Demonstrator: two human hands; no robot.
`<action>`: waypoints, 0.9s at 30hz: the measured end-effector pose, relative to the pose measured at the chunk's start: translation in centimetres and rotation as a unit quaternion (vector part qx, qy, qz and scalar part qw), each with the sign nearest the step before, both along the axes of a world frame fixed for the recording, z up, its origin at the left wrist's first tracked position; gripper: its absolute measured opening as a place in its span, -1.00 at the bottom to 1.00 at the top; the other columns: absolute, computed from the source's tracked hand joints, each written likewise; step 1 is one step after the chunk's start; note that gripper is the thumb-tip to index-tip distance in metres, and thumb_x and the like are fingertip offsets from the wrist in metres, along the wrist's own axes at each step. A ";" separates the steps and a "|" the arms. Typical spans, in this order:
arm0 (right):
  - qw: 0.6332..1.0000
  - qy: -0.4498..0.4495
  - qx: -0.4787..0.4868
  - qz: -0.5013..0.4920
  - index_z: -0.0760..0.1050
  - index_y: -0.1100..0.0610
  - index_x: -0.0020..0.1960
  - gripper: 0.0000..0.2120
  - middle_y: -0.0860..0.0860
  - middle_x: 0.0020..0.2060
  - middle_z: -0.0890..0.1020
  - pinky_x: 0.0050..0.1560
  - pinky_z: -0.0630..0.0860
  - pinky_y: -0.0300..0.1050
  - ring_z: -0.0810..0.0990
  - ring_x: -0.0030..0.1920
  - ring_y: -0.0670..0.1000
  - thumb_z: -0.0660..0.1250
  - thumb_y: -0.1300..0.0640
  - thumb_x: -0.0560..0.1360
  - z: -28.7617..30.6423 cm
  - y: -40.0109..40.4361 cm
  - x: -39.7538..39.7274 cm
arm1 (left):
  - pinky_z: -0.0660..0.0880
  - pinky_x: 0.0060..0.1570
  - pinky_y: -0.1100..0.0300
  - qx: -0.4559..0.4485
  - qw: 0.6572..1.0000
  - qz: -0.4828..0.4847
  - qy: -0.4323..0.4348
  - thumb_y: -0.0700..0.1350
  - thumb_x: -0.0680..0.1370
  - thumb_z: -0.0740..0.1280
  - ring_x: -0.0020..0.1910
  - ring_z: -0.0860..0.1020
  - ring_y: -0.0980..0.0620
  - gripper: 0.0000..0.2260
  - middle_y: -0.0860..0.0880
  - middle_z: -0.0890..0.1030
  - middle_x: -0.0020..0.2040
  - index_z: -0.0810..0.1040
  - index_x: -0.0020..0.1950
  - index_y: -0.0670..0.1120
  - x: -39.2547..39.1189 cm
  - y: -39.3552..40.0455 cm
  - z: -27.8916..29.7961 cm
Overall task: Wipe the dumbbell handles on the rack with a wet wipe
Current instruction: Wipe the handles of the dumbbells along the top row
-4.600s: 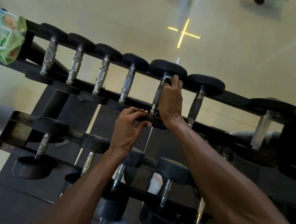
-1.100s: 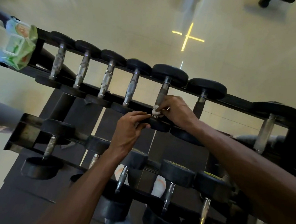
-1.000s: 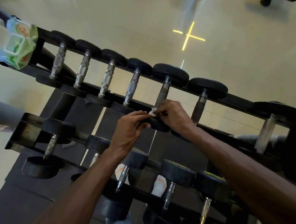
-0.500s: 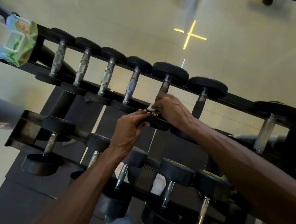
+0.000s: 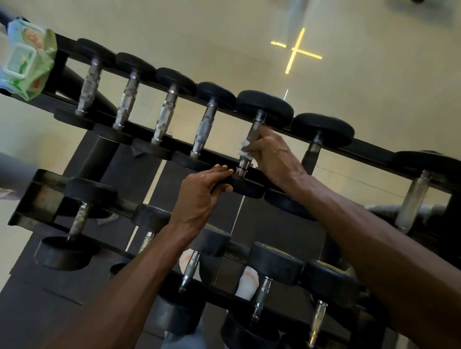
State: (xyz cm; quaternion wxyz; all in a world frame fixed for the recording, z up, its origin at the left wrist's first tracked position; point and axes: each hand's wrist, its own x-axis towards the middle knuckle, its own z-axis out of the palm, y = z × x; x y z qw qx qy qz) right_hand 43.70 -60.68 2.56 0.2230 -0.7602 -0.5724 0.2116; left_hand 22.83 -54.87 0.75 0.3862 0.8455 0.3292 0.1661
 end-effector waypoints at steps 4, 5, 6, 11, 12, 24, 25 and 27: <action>0.999 0.031 0.013 -0.025 0.72 0.16 -0.02 -0.89 -0.05 -0.11 0.56 -0.15 0.52 -0.24 0.53 -0.15 -0.11 0.40 0.25 0.56 -1.1 -2.1 -1.5 | 0.52 0.34 0.02 0.005 1.000 0.007 -0.008 -0.21 0.49 0.54 0.30 0.60 0.01 -0.67 -0.10 0.68 0.23 0.69 0.25 -0.11 -0.1 -0.2 0.0; 0.998 0.019 0.022 -0.058 0.74 0.13 -0.04 -0.89 -0.07 -0.16 0.56 -0.15 0.53 -0.17 0.53 -0.17 -0.10 0.46 0.28 0.52 -1.7 -2.3 -1.6 | 0.52 0.34 0.04 0.007 1.000 0.008 -0.009 -0.20 0.49 0.54 0.30 0.60 0.02 -0.67 -0.10 0.68 0.23 0.70 0.24 -0.11 -0.1 -0.2 0.1; 0.996 0.022 0.024 -0.088 0.75 0.12 -0.05 -0.87 -0.08 -0.19 0.56 -0.15 0.55 -0.11 0.54 -0.18 -0.08 0.49 0.31 0.49 -2.2 -2.5 -1.6 | 0.52 0.34 0.06 0.009 1.000 0.009 -0.009 -0.20 0.49 0.54 0.30 0.61 0.02 -0.68 -0.10 0.68 0.23 0.70 0.24 -0.10 0.0 -0.2 0.1; 0.998 -0.001 -0.003 0.061 0.69 0.11 -0.01 -0.84 -0.05 -0.09 0.53 -0.17 0.49 -0.17 0.53 -0.13 -0.07 0.33 0.12 0.63 -0.8 -2.3 -2.3 | 0.52 0.35 0.04 0.008 1.000 0.013 -0.005 -0.20 0.49 0.54 0.30 0.61 0.00 -0.67 -0.10 0.68 0.24 0.69 0.25 -0.10 -0.1 -0.2 0.0; 0.995 -0.019 -0.011 0.099 0.64 0.11 -0.01 -0.79 -0.05 -0.07 0.49 -0.16 0.44 -0.23 0.49 -0.11 -0.08 0.27 0.07 0.66 -0.3 -1.9 -2.1 | 0.52 0.35 0.04 0.007 1.000 0.012 -0.007 -0.20 0.49 0.54 0.30 0.61 0.00 -0.67 -0.10 0.68 0.24 0.69 0.25 -0.10 -0.1 -0.3 0.0; 0.969 -0.102 -0.076 0.213 0.61 0.09 -0.03 -0.79 -0.10 -0.08 0.38 -0.08 0.51 -0.13 0.39 -0.08 -0.07 0.34 -0.04 0.59 1.1 0.3 -1.7 | 0.49 0.37 0.09 0.008 1.000 -0.004 -0.002 -0.22 0.49 0.54 0.31 0.60 0.00 -0.63 -0.08 0.67 0.26 0.68 0.29 -0.05 -0.1 -0.1 0.3; 0.969 -0.109 -0.072 0.210 0.62 0.09 -0.04 -0.81 -0.08 -0.08 0.40 -0.08 0.49 -0.11 0.38 -0.06 -0.07 0.34 -0.03 0.59 1.1 0.7 -1.3 | 0.48 0.38 0.11 0.008 1.000 -0.004 -0.005 -0.21 0.49 0.54 0.31 0.59 0.01 -0.63 -0.08 0.67 0.26 0.67 0.29 -0.04 -0.1 -0.1 0.4; 0.965 -0.120 -0.073 0.221 0.61 0.08 -0.08 -0.81 -0.06 -0.08 0.42 -0.06 0.47 -0.09 0.40 -0.03 -0.03 0.34 -0.02 0.58 1.3 1.4 -1.3 | 0.48 0.38 0.14 0.011 1.000 -0.005 -0.006 -0.21 0.49 0.54 0.32 0.59 0.02 -0.62 -0.07 0.67 0.25 0.67 0.30 -0.04 -0.1 -0.1 0.4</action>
